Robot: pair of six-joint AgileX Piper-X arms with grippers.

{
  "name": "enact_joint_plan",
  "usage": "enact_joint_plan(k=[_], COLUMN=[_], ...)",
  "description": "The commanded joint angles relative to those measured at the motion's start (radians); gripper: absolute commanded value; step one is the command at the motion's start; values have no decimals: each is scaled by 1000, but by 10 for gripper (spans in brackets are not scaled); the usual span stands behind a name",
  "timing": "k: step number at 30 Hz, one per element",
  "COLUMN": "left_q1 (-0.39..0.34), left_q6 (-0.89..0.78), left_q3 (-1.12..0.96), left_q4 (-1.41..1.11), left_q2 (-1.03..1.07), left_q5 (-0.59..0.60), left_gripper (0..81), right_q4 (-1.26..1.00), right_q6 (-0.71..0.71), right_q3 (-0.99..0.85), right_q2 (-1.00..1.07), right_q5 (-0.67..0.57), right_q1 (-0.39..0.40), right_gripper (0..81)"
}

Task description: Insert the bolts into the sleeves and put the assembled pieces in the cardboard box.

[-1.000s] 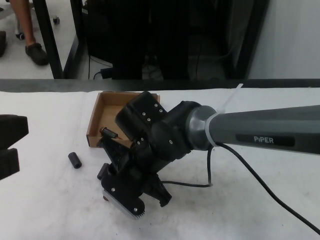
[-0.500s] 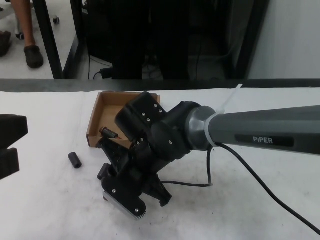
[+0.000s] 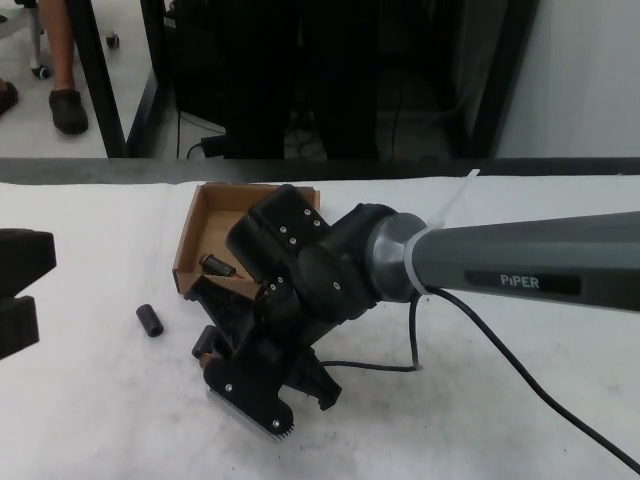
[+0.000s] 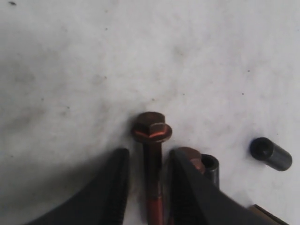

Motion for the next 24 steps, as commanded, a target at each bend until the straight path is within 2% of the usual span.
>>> enact_joint_plan(k=[1, 4, 15, 20, 24], left_q1=[-3, -3, -3, -3, -3], left_q6=[2, 2, 11, 11, 9], left_q3=[0, 0, 0, 0, 0], left_q4=[-4, -4, -4, -4, -4], left_q2=[-9, -9, -9, -9, -9], left_q5=[-9, -9, -9, -9, -9], left_gripper=[105, 105, 105, 105, 105], right_q4=[3, 3, 93, 94, 94], right_q6=[-9, -9, -11, -12, 14], right_q3=[2, 2, -20, -25, -27], right_q2=[33, 33, 67, 67, 63], right_q5=[-5, -5, 41, 63, 74], right_q1=[17, 18, 18, 18, 20], right_gripper=[218, 173, 157, 2, 0])
